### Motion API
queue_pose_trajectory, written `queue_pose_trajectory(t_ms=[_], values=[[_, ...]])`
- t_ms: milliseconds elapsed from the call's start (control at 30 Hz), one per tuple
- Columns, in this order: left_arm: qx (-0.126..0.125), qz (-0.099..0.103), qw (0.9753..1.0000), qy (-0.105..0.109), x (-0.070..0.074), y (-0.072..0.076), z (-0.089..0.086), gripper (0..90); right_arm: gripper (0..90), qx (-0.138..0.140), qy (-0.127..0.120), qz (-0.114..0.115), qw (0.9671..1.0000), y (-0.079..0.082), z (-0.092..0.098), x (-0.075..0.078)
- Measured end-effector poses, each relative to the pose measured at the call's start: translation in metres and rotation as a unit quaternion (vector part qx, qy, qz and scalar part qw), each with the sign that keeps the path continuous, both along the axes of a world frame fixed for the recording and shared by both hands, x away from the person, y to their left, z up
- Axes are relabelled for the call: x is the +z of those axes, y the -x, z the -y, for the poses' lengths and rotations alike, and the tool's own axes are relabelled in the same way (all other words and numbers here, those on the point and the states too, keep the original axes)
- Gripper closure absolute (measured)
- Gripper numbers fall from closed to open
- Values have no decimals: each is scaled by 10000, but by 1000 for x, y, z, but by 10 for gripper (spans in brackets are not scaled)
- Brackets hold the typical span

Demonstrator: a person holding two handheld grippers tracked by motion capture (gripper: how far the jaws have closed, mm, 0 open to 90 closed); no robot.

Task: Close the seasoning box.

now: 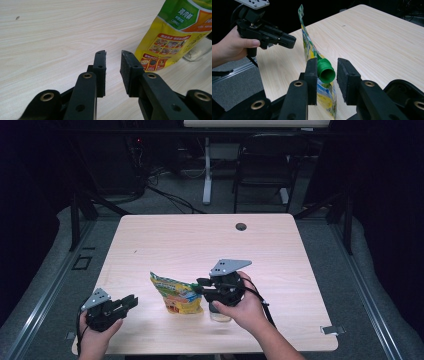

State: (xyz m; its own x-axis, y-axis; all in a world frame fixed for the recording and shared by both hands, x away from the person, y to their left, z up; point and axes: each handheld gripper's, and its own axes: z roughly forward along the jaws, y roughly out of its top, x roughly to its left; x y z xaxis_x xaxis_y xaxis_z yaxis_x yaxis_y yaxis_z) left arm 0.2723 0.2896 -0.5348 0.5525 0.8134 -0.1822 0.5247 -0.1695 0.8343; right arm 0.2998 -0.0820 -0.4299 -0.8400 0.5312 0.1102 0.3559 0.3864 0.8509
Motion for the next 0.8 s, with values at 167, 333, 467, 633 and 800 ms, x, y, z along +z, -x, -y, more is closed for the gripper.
queue_pose_trajectory(t_ms=[167,333,467,633,800], values=[[6,0,10000,2,0,0,0,746,666,32,-40,45,10000,2,-1,3],[-3,7,10000,16,0,0,-1,743,657,46,-111,83,9999,3,-3,7],[11,6,10000,25,0,0,-1,739,635,63,-111,151,9998,4,-7,12],[5,9,10000,17,1,0,-1,737,607,32,-100,153,9998,3,-13,17],[14,18,10000,29,1,0,-2,736,580,40,18,194,9998,-1,-21,21]])
